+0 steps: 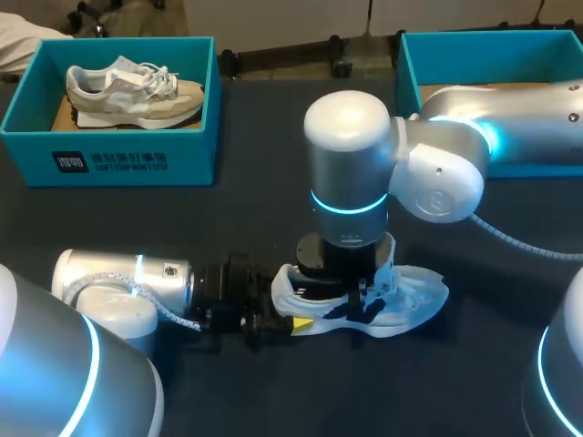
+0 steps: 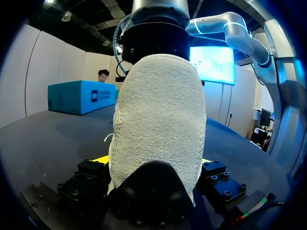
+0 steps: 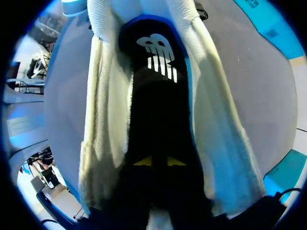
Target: Take the shoe out of the shoebox, open the shoe tongue, remove and reinsert the insole, then place the shoe into the shoebox
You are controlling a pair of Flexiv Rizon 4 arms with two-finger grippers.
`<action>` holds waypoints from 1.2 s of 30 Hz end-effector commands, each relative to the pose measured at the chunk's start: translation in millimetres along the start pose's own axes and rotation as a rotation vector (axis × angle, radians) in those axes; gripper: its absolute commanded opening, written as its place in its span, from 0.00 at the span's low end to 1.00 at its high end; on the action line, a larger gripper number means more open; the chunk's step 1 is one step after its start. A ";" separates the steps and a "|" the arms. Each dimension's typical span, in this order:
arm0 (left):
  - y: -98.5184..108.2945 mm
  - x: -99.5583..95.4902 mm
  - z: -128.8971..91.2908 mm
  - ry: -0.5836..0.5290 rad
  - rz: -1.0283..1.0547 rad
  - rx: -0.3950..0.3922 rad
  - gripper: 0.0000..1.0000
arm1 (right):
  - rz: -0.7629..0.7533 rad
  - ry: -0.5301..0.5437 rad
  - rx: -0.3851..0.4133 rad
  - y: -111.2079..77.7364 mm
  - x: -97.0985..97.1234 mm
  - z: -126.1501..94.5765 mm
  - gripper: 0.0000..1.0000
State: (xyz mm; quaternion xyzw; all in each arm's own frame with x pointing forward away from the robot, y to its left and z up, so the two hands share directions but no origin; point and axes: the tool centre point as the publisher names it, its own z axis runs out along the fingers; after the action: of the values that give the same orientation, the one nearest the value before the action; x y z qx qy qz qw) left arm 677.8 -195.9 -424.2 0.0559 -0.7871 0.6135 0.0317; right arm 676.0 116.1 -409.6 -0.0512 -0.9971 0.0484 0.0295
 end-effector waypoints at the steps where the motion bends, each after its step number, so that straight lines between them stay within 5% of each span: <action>1: 6.1 -1.1 -3.3 0.000 -0.002 -0.002 0.00 | 0.002 -0.007 -0.007 -0.1 11.4 20.0 0.00; 20: 6.1 -1.1 -3.3 0.000 -0.002 -0.002 0.00 | 0.048 -0.213 -0.073 5.2 18.2 -36.5 0.00; 36: 6.1 -1.1 -3.3 0.000 -0.002 -0.002 0.00 | 0.108 -0.267 -0.129 5.1 6.3 -44.9 0.00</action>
State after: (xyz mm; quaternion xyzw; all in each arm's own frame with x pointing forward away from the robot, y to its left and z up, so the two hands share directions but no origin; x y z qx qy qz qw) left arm 677.6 -193.3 -423.4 0.0561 -0.7869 0.6137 0.0324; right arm 674.3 129.5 -364.2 -0.1003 -0.9892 -0.0017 -0.1065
